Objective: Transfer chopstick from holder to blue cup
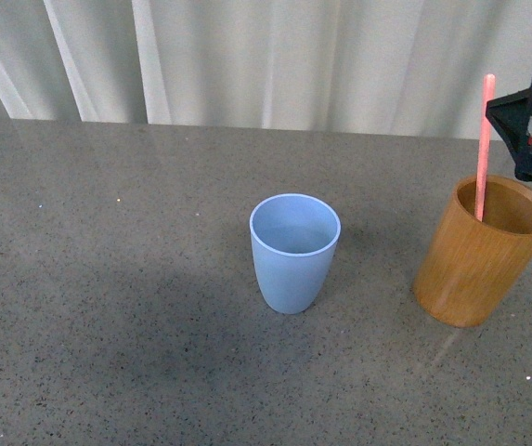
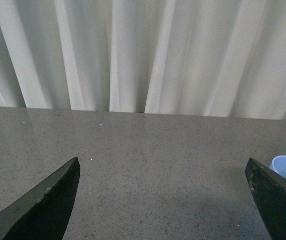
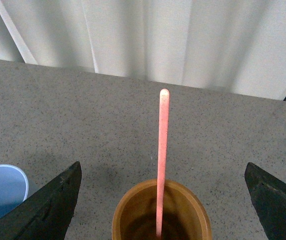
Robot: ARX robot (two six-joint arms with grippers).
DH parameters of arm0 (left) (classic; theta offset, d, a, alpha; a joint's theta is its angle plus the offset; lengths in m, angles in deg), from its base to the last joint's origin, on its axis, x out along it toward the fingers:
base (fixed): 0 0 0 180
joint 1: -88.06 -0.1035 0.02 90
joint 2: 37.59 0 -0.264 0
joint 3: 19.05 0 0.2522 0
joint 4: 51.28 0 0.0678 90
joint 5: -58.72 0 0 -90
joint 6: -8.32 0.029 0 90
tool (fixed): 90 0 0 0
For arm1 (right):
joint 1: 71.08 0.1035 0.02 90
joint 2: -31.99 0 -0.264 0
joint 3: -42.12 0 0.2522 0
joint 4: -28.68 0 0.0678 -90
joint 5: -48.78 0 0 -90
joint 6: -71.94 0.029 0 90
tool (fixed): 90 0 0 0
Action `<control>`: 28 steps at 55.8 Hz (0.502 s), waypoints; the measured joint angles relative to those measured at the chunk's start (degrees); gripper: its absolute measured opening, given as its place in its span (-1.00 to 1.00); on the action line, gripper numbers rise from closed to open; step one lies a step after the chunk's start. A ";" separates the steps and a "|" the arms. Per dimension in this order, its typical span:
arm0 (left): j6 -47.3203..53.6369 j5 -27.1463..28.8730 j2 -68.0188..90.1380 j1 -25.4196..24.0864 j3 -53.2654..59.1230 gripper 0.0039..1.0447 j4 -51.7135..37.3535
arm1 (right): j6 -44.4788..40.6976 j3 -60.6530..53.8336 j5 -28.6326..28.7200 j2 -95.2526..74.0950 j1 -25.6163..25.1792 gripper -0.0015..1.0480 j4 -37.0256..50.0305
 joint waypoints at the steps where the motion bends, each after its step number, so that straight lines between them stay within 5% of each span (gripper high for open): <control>1: 0.00 -0.02 0.00 0.00 0.00 0.87 0.00 | 0.04 0.15 -0.09 -0.31 0.02 0.81 0.09; 28: 0.00 -0.02 0.00 0.00 0.00 0.87 0.00 | 0.31 5.49 -0.48 -9.86 -3.37 0.81 2.82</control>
